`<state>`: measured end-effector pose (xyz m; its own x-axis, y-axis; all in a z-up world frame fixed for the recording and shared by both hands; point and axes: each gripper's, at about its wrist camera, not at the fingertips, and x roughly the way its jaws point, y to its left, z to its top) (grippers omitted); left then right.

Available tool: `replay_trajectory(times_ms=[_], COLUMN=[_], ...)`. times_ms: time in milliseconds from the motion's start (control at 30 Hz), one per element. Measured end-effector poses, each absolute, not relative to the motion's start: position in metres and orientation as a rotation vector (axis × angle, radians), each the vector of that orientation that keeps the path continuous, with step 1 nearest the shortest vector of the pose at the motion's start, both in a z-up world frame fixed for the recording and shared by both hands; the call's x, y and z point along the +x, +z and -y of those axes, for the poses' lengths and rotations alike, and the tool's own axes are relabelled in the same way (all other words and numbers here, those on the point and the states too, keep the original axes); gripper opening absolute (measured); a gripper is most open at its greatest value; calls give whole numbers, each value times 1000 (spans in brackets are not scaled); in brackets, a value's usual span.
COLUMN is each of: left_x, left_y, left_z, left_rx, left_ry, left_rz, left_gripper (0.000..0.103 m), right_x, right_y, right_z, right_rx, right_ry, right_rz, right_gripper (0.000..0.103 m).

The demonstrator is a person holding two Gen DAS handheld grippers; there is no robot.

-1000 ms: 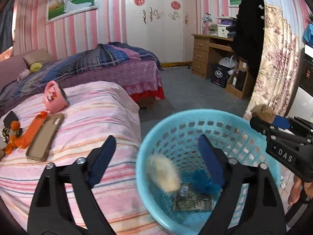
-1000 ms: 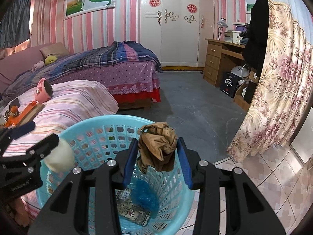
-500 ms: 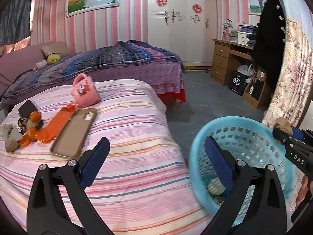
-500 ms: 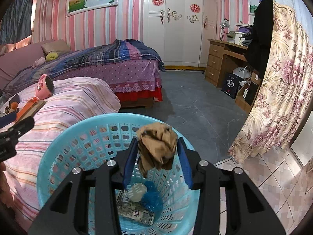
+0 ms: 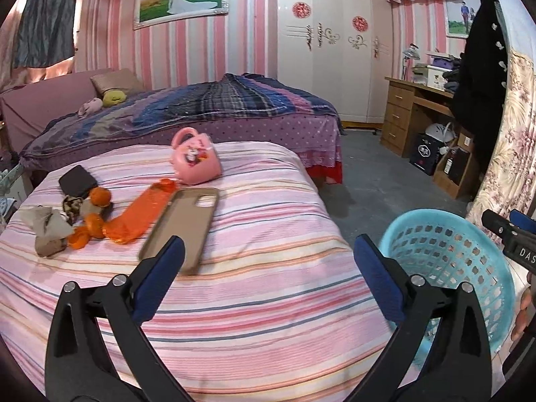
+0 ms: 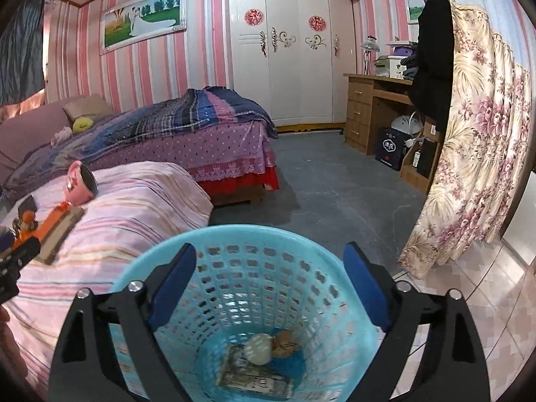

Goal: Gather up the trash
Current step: 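Release the crumpled brown paper into the basket with the right tool, then move both tools back over the bed toward the beige cloth bag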

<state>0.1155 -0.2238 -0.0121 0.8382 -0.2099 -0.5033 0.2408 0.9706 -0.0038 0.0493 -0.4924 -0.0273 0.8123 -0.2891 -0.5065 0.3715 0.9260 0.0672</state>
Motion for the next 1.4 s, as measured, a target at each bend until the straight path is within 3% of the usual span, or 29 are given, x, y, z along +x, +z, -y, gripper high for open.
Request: replay_trajectory(times_ms=[500,1000,1300,1400], left_x=[134,169,190,201], left_y=[-7,-14,-22,-27], left_z=[133,-6,-44,-44], left_rx=[90,63,32,67], left_ry=[-114,83,115,135], left_rz=[-534,-569,-606,-603], left_gripper=[97,97,97,93], right_x=[95,136,159,166], right_y=[-16,-27,-39,-42], right_z=[407,315,274,262], right_rx=[117,21,-2,-11], right_ry=[-240,-140,-102,-92], right_rz=[-522,-586,-626,-636], right_gripper=[92,92,92,92])
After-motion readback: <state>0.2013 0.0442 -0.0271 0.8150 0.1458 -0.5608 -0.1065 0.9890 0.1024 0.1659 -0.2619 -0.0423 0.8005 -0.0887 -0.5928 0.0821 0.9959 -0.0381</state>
